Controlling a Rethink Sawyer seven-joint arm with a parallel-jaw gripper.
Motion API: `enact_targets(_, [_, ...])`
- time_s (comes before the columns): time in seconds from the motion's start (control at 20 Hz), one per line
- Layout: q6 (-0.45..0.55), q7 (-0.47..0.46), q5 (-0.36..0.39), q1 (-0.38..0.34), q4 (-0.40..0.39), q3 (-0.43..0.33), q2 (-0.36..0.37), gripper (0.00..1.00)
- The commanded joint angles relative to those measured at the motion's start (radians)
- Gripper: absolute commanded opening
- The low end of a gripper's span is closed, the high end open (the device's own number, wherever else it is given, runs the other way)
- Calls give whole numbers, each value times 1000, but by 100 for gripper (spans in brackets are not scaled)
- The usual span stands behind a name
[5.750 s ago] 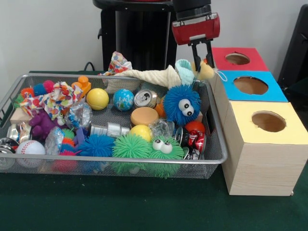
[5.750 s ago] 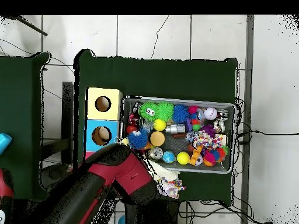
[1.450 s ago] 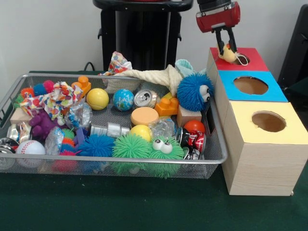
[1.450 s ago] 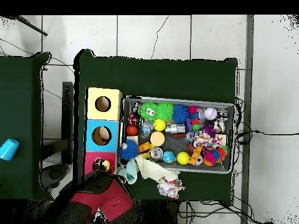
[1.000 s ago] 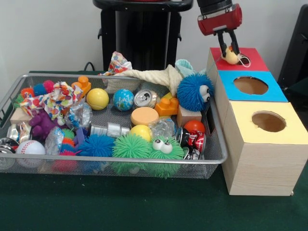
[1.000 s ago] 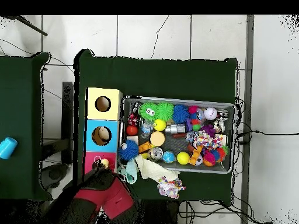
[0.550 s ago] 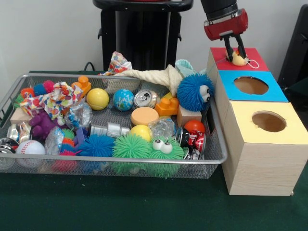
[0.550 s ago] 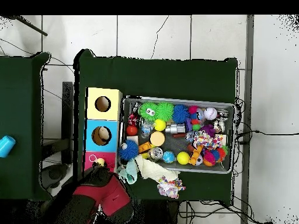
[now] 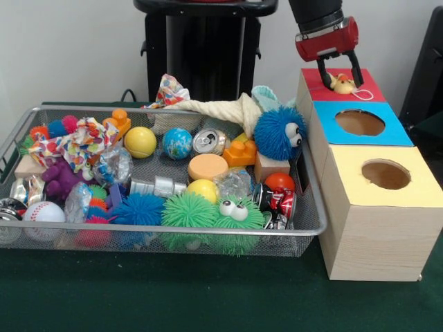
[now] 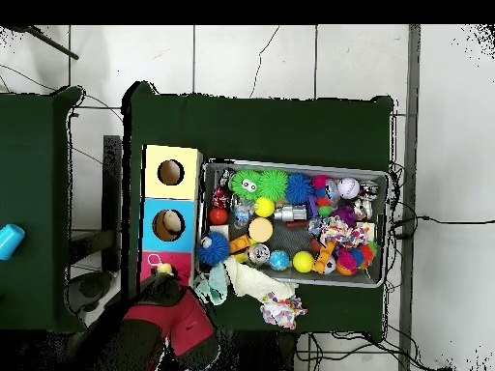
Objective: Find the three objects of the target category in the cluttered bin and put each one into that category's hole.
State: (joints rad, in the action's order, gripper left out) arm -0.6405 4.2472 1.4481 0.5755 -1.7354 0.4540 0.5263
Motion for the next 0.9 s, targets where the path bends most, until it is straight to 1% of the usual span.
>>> enact_targets(0.05, [60,245,1,-11,-45,-174,-23,100])
enact_targets(0.45, [62,239,28,-14,-41,-175,-25,100])
enact_targets(0.65, [51,274,63,5,-43,-157,-19,100])
enact_targets(0.75, [21,336,121,35,-40,-124,-11,100])
enact_targets(0.9, [-53,463,228,104,-26,-41,6,100])
